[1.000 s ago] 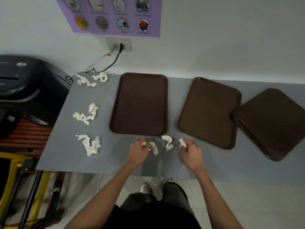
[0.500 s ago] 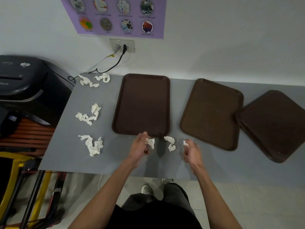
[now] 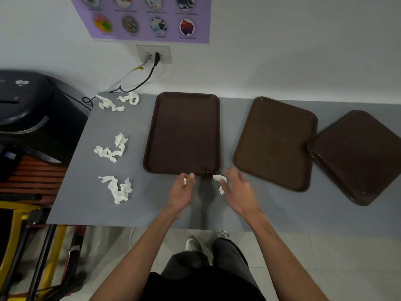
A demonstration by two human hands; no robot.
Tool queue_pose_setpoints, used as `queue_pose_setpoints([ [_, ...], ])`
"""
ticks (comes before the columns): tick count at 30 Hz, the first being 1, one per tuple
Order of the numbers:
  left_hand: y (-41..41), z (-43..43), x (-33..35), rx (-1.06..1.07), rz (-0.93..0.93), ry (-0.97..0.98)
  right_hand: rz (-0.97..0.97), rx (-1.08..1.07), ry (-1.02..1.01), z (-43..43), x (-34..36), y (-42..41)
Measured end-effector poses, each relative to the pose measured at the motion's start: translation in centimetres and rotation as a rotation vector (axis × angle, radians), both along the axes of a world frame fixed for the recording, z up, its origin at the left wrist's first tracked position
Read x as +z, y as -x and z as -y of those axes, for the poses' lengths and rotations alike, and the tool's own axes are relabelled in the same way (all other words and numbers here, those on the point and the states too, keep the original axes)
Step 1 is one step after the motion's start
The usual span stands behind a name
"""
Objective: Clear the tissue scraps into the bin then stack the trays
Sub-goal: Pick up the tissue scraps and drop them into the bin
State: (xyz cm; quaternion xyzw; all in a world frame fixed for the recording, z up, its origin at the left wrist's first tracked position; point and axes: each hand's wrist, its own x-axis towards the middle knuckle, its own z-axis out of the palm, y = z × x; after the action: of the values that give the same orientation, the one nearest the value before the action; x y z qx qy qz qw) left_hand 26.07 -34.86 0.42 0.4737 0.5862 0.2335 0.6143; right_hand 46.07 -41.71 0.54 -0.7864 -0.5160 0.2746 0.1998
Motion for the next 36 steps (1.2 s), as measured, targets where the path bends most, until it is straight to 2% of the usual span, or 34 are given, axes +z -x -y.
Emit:
queue_pose_setpoints([
  [3,-0.1,0.4,0.4,-0.048,-0.101,-0.013,0.173,0.21,0.117,-0.1,-1.7,0.5],
  [7,-0.4,1.7,0.5,-0.045,-0.095,0.106,0.299,0.248,0.213,0.8,-4.3,0.2],
  [9,-1.0,2.5,0.5,-0.043,-0.084,0.145,0.228,0.179,0.243,1.6,-5.2,-0.6],
  [12,-2.7,3.8,0.7,-0.087,-0.073,0.15,-0.181,-0.103,0.238,3.1,-4.0,-2.1],
  [15,-5.5,5.3,1.2,-0.129,-0.06,0.143,-0.347,-0.312,0.141,5.7,-2.3,-4.6],
  [20,-13.5,8.7,2.3,-0.162,-0.052,0.124,-0.249,-0.35,0.006,12.3,-0.1,-10.7],
  [23,-18.8,12.2,2.9,-0.193,-0.034,0.107,-0.281,-0.378,-0.125,16.6,1.2,-15.3],
  [27,-26.3,17.7,3.6,-0.261,0.01,0.022,-0.248,-0.436,-0.155,22.4,2.5,-22.3],
  [31,-34.1,22.9,4.1,-0.332,0.063,-0.007,-0.231,-0.582,-0.228,28.4,4.1,-28.7],
  [36,-43.3,28.7,5.4,-0.52,0.12,-0.01,-0.24,-0.765,-0.269,35.7,4.7,-37.2],
])
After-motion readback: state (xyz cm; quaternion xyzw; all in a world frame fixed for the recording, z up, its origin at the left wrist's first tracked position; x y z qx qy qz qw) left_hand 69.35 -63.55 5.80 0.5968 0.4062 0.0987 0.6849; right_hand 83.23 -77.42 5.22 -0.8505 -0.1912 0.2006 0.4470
